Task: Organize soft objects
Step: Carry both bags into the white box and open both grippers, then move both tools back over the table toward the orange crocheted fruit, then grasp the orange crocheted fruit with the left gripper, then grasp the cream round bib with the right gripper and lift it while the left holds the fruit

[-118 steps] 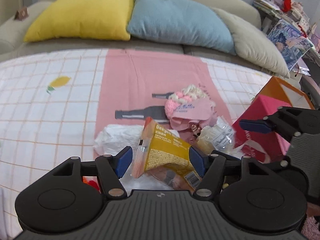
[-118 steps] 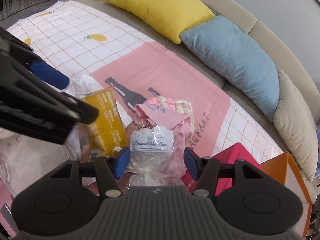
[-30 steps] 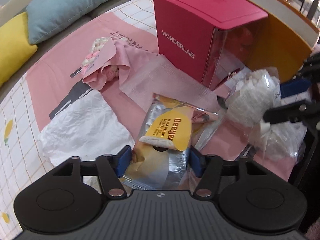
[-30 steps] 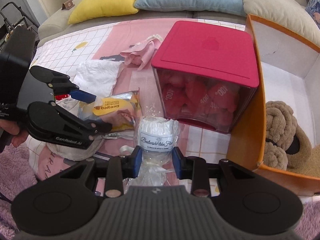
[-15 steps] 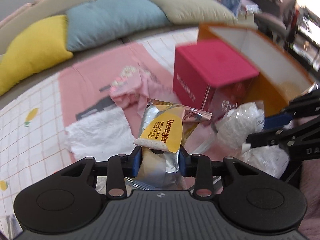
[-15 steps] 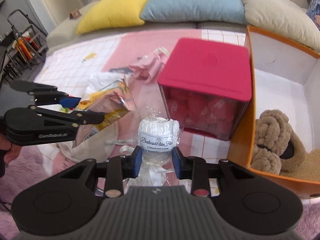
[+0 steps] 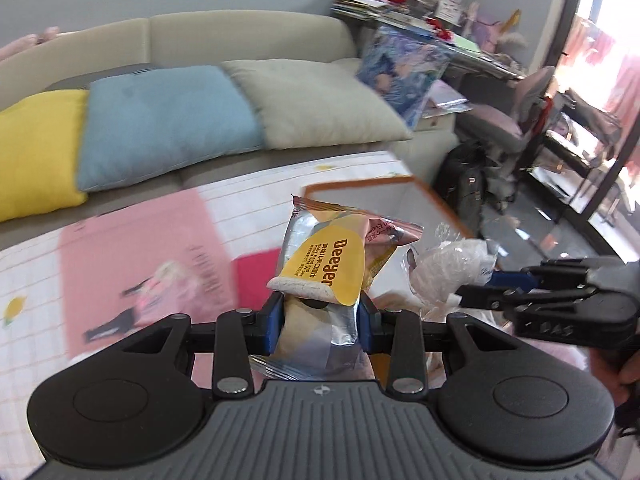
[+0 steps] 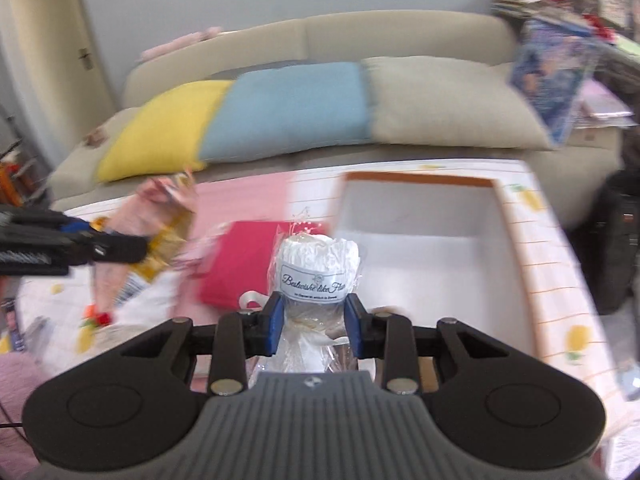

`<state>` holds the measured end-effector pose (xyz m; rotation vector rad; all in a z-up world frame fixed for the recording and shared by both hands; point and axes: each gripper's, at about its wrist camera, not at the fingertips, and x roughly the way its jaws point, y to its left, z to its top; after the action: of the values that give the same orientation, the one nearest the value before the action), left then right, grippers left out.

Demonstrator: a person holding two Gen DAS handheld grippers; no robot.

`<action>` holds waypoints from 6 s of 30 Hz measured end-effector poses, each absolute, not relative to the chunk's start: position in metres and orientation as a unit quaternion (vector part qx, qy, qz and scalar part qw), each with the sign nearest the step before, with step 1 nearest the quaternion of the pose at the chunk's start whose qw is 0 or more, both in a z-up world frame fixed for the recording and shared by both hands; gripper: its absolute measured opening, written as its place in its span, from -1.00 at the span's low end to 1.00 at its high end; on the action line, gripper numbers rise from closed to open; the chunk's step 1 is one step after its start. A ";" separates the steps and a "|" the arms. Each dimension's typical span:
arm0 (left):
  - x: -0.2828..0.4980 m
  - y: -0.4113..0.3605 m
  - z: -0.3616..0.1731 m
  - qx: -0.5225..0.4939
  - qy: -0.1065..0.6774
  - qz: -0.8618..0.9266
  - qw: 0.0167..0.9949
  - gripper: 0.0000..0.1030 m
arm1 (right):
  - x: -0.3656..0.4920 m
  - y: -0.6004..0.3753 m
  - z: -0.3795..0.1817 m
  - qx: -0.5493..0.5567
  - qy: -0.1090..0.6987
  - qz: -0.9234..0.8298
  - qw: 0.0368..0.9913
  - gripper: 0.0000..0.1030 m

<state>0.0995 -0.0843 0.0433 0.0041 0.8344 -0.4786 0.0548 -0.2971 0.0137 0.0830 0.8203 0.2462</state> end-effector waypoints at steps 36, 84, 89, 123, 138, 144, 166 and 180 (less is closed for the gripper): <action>0.214 -0.280 -0.080 0.251 0.542 -0.199 0.777 -0.08 | 0.153 -0.353 -0.102 -0.116 0.478 0.112 0.863 -0.28; 0.037 0.019 0.001 -0.055 0.463 -0.045 0.884 0.13 | 0.032 -0.202 -0.043 0.032 0.465 0.152 0.871 0.25; 0.020 0.057 -0.021 -0.064 0.486 -0.008 0.872 0.13 | 0.036 -0.174 -0.060 0.002 0.479 0.172 0.861 0.25; 0.089 0.154 -0.132 -0.001 0.516 0.026 0.856 0.14 | 0.084 -0.027 -0.119 -0.119 0.517 0.289 0.797 0.25; 0.031 0.133 -0.099 -0.081 0.520 0.047 0.849 0.13 | 0.083 -0.006 -0.153 -0.160 0.526 0.312 0.775 -0.34; 0.019 0.121 -0.096 -0.079 0.527 0.046 0.845 0.13 | 0.073 -0.011 -0.136 -0.166 0.506 0.321 0.783 -0.87; 0.004 0.024 -0.093 -0.040 0.560 -0.077 0.824 0.14 | 0.033 -0.141 -0.128 -0.123 0.565 0.254 0.775 -0.40; -0.001 0.038 -0.105 -0.045 0.587 -0.044 0.807 0.13 | -0.005 -0.098 -0.129 -0.170 0.517 0.349 0.763 0.72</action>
<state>-0.0015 0.0376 -0.1050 -0.0968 1.2561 -0.0940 -0.0050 -0.0980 -0.1293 -0.3706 1.1251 0.7595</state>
